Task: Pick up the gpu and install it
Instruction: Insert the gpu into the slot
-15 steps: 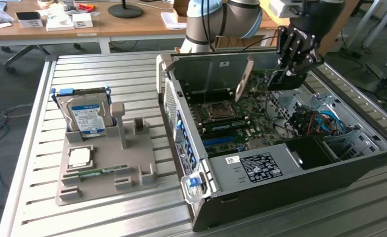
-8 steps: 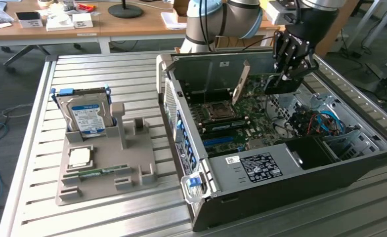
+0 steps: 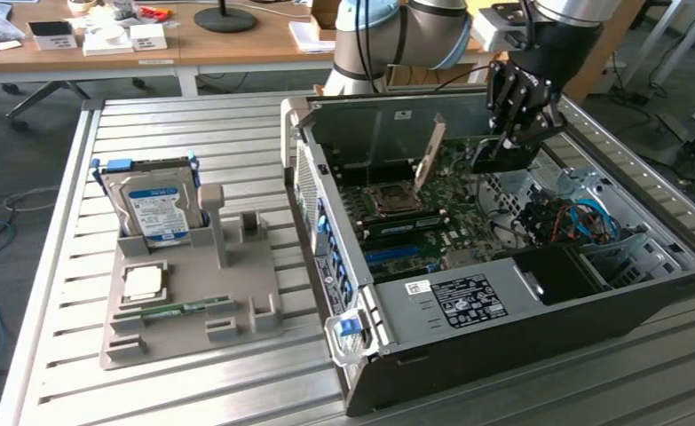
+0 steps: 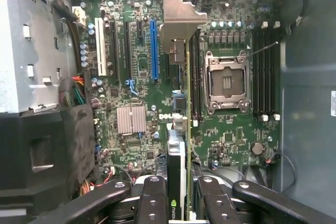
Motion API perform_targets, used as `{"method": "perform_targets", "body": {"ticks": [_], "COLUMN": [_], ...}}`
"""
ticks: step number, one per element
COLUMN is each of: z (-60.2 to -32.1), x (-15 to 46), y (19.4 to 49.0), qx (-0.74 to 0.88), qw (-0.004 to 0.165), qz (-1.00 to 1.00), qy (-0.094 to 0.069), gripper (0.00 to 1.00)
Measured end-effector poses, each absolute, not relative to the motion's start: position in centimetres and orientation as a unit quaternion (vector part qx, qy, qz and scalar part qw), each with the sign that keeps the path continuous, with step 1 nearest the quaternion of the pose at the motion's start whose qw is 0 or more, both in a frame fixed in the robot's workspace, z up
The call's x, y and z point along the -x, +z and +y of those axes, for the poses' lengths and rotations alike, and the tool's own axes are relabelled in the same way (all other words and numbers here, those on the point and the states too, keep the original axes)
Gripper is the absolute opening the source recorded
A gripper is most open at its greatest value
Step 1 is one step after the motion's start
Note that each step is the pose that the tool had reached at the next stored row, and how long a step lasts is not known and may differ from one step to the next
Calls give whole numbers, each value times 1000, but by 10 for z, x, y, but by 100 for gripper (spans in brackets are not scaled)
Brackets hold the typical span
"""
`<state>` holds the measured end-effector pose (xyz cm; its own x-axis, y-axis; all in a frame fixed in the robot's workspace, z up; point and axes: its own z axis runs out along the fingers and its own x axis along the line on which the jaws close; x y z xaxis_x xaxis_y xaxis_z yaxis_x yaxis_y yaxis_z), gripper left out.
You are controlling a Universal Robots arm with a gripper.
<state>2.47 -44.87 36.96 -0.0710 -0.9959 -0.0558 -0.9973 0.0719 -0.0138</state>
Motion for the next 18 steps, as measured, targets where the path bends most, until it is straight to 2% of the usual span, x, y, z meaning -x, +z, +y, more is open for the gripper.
{"method": "perform_targets", "body": {"ticks": [9,18], "z": [-449,-449], "x": [-18,-10], "y": [355,354], "qx": [681,681], "qw": [25,25], "qz": [732,732], "qy": [14,14], "gripper": [27,27]}}
